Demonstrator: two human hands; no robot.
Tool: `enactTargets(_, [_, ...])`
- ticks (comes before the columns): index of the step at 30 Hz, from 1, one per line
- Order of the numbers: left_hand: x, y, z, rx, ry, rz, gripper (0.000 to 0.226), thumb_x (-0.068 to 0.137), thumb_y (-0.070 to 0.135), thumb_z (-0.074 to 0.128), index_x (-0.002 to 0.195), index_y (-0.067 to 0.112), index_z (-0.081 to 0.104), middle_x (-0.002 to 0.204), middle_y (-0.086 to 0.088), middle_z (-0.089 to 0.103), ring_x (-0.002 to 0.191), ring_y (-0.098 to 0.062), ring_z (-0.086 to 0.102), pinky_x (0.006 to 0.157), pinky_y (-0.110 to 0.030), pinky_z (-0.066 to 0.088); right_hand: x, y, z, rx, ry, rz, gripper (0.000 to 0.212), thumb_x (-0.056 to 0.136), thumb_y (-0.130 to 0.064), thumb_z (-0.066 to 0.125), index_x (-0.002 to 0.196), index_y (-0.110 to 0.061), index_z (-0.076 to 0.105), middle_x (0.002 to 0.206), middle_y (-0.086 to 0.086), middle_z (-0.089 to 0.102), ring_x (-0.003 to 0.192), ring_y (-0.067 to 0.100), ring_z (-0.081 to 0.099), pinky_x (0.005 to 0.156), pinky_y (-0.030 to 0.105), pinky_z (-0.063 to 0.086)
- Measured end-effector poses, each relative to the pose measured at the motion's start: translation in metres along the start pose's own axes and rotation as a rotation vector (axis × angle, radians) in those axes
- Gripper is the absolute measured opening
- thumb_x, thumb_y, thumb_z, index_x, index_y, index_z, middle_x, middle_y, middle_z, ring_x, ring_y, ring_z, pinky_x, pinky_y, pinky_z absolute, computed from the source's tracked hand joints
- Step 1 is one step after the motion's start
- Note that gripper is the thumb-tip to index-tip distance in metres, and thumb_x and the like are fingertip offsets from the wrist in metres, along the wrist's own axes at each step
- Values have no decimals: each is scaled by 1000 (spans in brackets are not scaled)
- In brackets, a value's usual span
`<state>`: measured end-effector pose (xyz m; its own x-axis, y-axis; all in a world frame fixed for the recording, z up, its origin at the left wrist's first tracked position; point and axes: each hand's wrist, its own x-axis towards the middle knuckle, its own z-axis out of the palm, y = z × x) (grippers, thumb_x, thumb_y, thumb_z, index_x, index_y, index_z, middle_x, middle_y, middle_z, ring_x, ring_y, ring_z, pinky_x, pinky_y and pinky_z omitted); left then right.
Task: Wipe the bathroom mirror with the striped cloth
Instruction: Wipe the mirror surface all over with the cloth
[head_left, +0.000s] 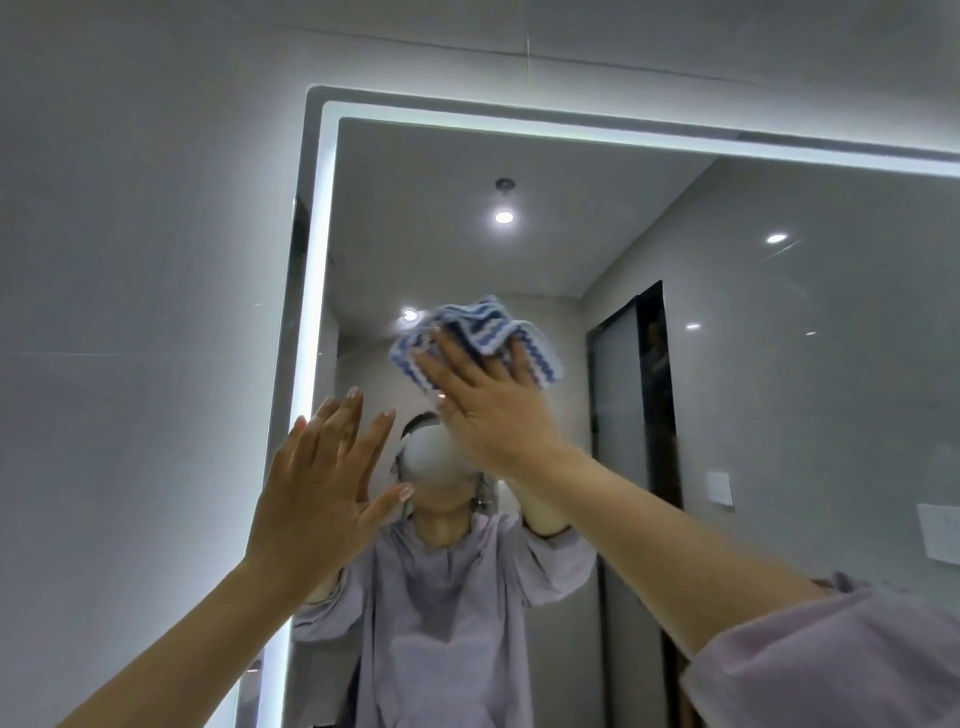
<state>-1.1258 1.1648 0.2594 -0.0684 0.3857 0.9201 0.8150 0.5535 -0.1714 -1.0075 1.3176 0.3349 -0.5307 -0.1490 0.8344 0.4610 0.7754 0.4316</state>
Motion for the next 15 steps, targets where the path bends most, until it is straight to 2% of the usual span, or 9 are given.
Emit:
enactTargets(4, [-1,0,5,18,34,7,75,84,61,31,139,12,46,146,-20,40,132,-40,42,104,-56,37,29,-11,-2,-36,18,-51,53,102,-39,19,150,-35,-2,160,-12,-8,147,19,-13,114,47,-19])
enactTargets(8, [-3,-2,8,32,33,20,75,85,61,31,142,14,40,150,-18,34,136,-38,36,108,-52,30,29,20,-7,-173,7,-87,62,101,-39,28,148,-31,-12,160,-6,-13,146,25,-16,116,54,-10])
enactTargets(12, [-4,-5,11,51,5,11,76,84,63,30,145,17,35,153,-14,29,140,-36,30,111,-49,24,8,84,-22,-116,75,127,68,100,-31,32,143,-32,-21,153,-8,-23,139,18,-25,113,46,-18])
enactTargets(15, [-4,-5,14,59,-13,1,77,85,64,28,147,18,30,155,-13,24,142,-34,25,113,-49,22,-21,136,-31,-13,19,386,61,102,-34,25,148,-32,-15,158,-7,-18,144,18,-20,118,49,-8])
